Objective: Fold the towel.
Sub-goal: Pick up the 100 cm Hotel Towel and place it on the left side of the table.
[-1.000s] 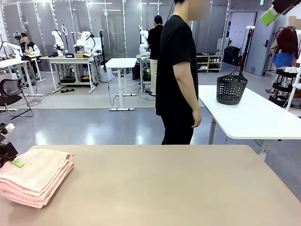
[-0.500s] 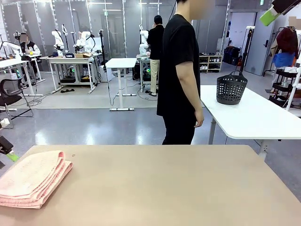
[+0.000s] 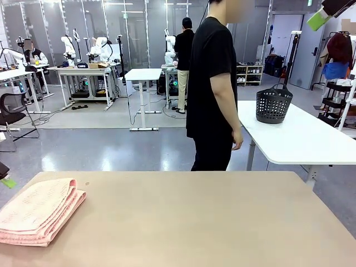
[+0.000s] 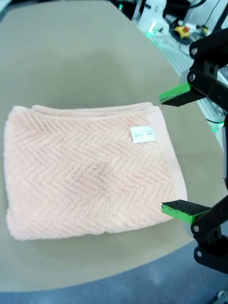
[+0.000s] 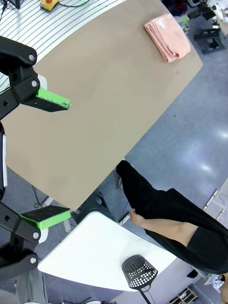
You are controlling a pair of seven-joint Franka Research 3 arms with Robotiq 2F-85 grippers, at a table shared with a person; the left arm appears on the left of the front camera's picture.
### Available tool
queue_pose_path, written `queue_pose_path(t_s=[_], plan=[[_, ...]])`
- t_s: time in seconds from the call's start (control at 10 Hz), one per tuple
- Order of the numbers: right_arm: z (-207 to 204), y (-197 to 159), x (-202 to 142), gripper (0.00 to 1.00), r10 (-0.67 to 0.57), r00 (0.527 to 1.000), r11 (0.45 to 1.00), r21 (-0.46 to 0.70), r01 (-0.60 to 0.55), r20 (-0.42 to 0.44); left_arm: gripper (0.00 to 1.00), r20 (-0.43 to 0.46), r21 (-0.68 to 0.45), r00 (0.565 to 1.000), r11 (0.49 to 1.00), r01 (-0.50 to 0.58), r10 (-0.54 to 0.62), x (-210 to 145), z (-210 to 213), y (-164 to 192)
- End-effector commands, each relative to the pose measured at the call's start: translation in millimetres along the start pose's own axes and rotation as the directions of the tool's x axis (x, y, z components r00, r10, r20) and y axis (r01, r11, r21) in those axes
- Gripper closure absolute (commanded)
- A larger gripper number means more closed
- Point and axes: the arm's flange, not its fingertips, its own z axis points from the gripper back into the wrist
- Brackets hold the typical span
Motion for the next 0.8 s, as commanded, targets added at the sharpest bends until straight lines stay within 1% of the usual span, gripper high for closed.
queue_pose_path(t_s=[0.0, 0.7], plan=[[0.1, 1.0, -0.4, 0.00, -0.013, 1.000, 1.000, -0.008, 0.013, -0.003, 0.00, -0.018, -0.016, 0.999, 0.999, -0.030, 0.029, 12.2, -8.1, 17.7], [0.1, 1.0, -0.4, 0.00, -0.013, 1.000, 1.000, -0.008, 0.013, -0.003, 0.00, -0.018, -0.016, 0.999, 0.999, -0.030, 0.029, 12.2, -8.1, 17.7]])
